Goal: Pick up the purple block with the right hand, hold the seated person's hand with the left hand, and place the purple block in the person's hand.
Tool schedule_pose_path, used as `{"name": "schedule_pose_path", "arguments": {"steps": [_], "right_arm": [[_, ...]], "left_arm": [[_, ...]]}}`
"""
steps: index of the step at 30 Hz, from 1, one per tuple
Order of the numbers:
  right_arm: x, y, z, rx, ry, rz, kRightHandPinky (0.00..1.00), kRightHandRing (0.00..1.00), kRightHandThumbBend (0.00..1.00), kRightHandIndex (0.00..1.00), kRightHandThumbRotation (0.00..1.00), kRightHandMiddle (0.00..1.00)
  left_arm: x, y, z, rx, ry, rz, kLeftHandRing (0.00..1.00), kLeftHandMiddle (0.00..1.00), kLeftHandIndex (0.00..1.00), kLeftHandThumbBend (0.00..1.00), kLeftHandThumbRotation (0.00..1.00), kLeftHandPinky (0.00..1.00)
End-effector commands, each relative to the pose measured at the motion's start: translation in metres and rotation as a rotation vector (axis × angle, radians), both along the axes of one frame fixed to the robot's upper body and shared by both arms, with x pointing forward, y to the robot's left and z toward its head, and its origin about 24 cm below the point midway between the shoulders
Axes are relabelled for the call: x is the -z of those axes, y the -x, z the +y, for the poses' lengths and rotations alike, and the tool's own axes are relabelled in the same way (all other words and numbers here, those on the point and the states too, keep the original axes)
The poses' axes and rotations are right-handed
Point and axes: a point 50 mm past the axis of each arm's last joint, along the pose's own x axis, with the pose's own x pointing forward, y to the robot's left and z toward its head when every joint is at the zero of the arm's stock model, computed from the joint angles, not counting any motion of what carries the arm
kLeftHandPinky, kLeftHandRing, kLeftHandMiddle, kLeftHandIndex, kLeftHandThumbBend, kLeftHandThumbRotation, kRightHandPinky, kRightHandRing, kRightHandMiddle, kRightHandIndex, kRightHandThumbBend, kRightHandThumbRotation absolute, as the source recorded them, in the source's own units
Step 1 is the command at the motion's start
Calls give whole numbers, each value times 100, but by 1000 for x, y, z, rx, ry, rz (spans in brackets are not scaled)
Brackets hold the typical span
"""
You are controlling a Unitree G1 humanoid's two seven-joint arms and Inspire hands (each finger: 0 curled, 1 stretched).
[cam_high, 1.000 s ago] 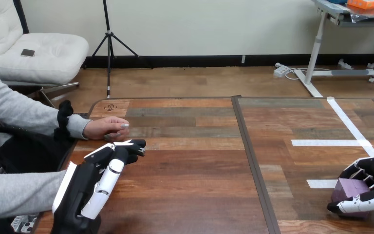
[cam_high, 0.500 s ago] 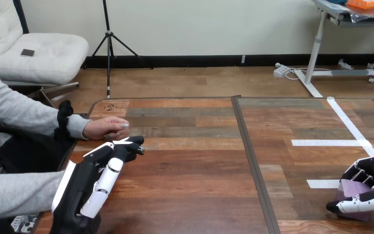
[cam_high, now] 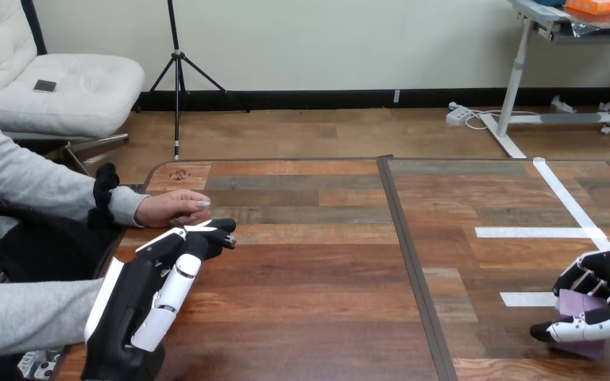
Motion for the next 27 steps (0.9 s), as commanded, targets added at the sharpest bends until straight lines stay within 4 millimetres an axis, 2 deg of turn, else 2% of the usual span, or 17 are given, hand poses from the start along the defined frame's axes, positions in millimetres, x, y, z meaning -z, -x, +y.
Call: {"name": "schedule_pose_path", "arguments": {"steps": [1, 9, 18, 23, 27], "right_arm": [[-26, -23, 10, -28, -33, -176, 33, 37, 89, 44, 0, 42], [-29, -23, 13, 0, -141, -248, 34, 38, 90, 44, 0, 43], [-33, -23, 21, 7, -267, -340, 30, 34, 90, 44, 0, 40], [-36, -22, 26, -5, -315, -411, 27, 31, 92, 44, 0, 40], [-37, -22, 28, -17, -351, -444, 21, 25, 93, 43, 0, 39]], "left_arm": [[-15, -13, 1, 9, -11, -70, 82, 77, 56, 48, 75, 81], [-15, -14, 3, 14, -43, -91, 83, 77, 56, 45, 74, 81], [-18, -16, 7, 17, -106, -137, 81, 74, 56, 38, 73, 79], [-21, -17, 10, 2, -145, -181, 75, 72, 55, 34, 68, 68], [-23, -17, 11, -3, -167, -204, 71, 70, 54, 29, 64, 59]]}}
